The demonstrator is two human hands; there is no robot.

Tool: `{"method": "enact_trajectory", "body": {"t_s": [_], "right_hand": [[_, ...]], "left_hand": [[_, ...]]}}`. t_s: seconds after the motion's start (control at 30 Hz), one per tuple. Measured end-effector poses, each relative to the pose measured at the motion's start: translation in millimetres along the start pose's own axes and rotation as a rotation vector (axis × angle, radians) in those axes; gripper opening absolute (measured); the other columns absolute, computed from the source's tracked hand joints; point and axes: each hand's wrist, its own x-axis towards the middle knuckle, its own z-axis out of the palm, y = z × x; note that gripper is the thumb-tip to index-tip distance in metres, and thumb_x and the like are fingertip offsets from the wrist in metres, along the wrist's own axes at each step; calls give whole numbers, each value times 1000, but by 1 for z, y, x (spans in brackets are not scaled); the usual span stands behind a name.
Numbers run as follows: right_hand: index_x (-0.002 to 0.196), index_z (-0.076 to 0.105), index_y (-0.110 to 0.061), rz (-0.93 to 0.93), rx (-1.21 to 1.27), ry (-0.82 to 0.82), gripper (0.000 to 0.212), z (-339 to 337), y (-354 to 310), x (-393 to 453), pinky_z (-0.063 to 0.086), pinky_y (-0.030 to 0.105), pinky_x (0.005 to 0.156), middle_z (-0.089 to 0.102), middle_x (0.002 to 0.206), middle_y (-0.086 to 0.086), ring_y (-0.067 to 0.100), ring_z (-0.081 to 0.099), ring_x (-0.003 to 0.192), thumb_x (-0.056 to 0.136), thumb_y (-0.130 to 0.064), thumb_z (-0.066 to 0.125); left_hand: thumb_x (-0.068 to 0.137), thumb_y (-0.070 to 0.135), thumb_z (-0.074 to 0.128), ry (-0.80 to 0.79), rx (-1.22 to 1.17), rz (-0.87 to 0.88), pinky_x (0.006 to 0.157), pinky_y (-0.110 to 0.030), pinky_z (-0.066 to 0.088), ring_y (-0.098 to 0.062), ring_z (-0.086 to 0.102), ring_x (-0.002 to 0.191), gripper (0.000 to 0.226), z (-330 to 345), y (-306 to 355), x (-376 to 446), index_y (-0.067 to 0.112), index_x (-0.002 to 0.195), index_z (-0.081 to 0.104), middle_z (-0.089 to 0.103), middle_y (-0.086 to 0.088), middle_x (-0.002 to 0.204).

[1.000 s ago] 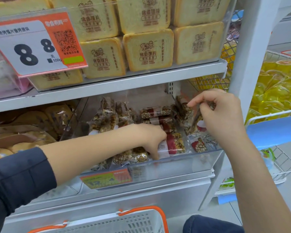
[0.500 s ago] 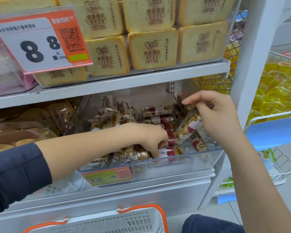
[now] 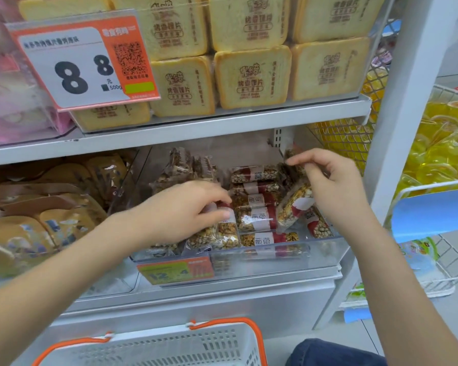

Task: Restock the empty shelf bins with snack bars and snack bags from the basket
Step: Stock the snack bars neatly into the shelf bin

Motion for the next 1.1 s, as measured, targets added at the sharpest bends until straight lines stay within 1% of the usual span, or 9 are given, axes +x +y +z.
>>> {"method": "enact_trajectory", "body": {"t_s": [0.17, 0.27, 0.37, 0.47, 0.6, 0.67, 0.83, 0.93, 1.1], "right_hand": [[112, 61, -22, 58, 27, -113, 26, 30, 2, 1, 35, 4, 65, 56, 97, -9, -3, 51, 84, 100, -13, 40], [122, 56, -19, 190, -187, -370, 26, 34, 17, 2, 40, 21, 74, 59, 109, -6, 12, 53, 102, 99, -22, 44], [114, 62, -20, 283, -303, -454, 22, 27, 27, 4, 45, 29, 81, 62, 113, 0, 18, 56, 106, 93, -27, 57], [110, 64, -23, 358, -225, -432, 24, 20, 25, 3, 57, 37, 76, 59, 115, 0, 21, 61, 100, 87, -24, 67], [109, 64, -25, 272, -400, -446, 25, 14, 24, 1, 38, 23, 87, 56, 130, 1, 19, 50, 120, 85, -24, 69], [106, 66, -26, 280, -474, -466, 20, 14, 21, -2, 39, 25, 87, 58, 128, 2, 20, 52, 118, 86, -28, 68], [113, 64, -34, 137, -948, -384, 30, 22, 2, 9, 44, 38, 87, 62, 120, 4, 28, 50, 117, 84, -44, 65], [123, 59, -31, 55, -761, -326, 33, 40, 8, 38, 52, 40, 84, 58, 129, 10, 31, 57, 109, 92, -23, 58], [141, 42, -23, 119, -603, -592, 44, 76, 25, 78, 47, 32, 95, 49, 141, 7, 25, 54, 119, 98, -15, 48]], "left_hand": [[93, 62, 17, 326, 36, -112, 116, -41, 23, -10, 27, 141, 61, 28, -17, -57, 33, 136, 48, 39, 9, 146], [94, 63, 16, 327, 43, -176, 117, -34, 14, -9, 16, 144, 57, 47, -19, -79, 41, 146, 23, 24, 9, 153], [96, 59, 18, 305, 133, -184, 115, -29, 10, -10, 22, 142, 60, 60, -18, -85, 34, 150, 13, 25, 2, 155], [97, 55, 21, 347, 145, -189, 113, -28, 11, -10, 28, 138, 59, 65, -20, -83, 30, 150, 21, 30, 1, 153], [98, 50, 23, 400, 167, -196, 111, -29, 13, -11, 34, 135, 55, 70, -19, -80, 26, 147, 31, 38, 0, 149], [98, 50, 23, 420, 163, -195, 111, -28, 13, -10, 33, 135, 54, 72, -17, -79, 26, 146, 33, 39, 0, 149], [94, 35, 36, 596, 146, -187, 107, -31, 24, -11, 43, 132, 47, 82, -18, -74, 23, 137, 49, 52, 0, 139], [89, 25, 42, 755, 156, -160, 103, -31, 30, -13, 51, 125, 42, 90, -18, -68, 20, 127, 61, 61, 0, 129], [88, 22, 42, 875, 181, -122, 98, -32, 34, -14, 56, 120, 40, 99, -21, -63, 20, 119, 67, 65, 1, 121]]}}
